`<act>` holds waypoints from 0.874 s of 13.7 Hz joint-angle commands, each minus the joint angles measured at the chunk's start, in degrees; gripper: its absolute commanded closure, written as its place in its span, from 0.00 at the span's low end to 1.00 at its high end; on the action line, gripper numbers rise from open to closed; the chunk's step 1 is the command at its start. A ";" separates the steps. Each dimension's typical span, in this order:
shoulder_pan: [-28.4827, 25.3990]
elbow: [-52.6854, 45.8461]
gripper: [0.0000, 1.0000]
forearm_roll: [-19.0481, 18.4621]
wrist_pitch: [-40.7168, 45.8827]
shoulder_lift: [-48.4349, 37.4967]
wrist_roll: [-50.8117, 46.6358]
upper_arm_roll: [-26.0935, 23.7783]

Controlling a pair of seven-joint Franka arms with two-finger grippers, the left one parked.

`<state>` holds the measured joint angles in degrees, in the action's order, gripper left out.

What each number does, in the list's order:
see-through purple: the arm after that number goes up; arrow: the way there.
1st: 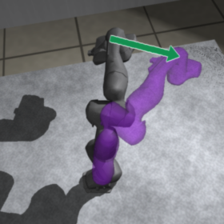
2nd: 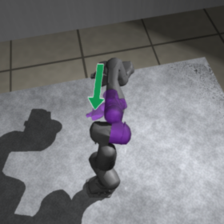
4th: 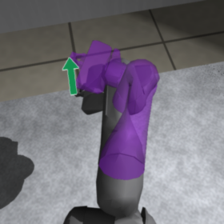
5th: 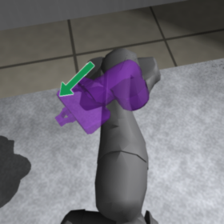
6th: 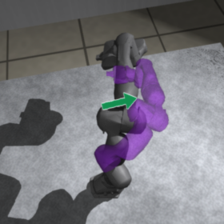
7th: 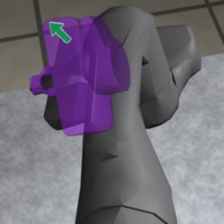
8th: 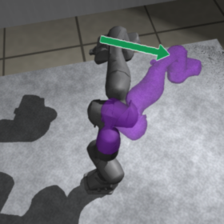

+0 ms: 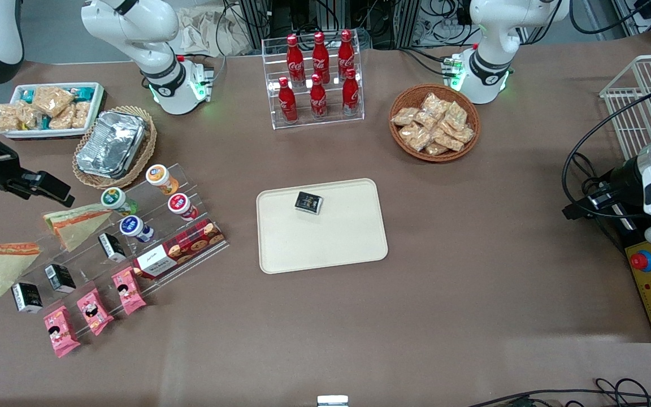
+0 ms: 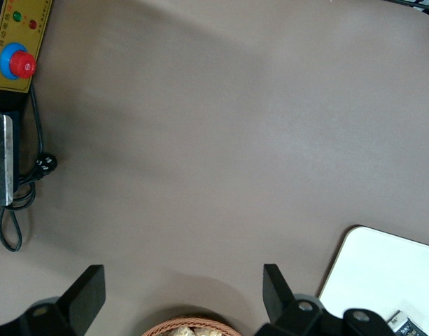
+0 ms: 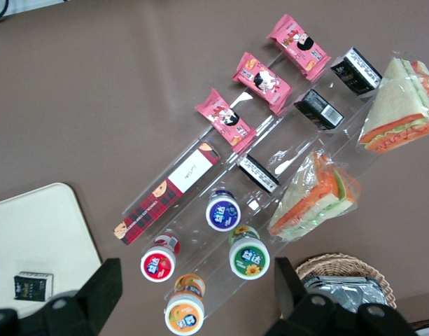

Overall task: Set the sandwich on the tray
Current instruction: 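Move the right gripper over the wrapped sandwich in the acrylic rack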

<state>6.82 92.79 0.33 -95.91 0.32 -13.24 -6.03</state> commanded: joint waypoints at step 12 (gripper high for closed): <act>15.67 -5.51 0.04 -2.52 -0.24 8.81 -8.56 0.58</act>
<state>20.77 91.50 -1.19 -96.43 5.23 -21.10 -4.84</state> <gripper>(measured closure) 0.031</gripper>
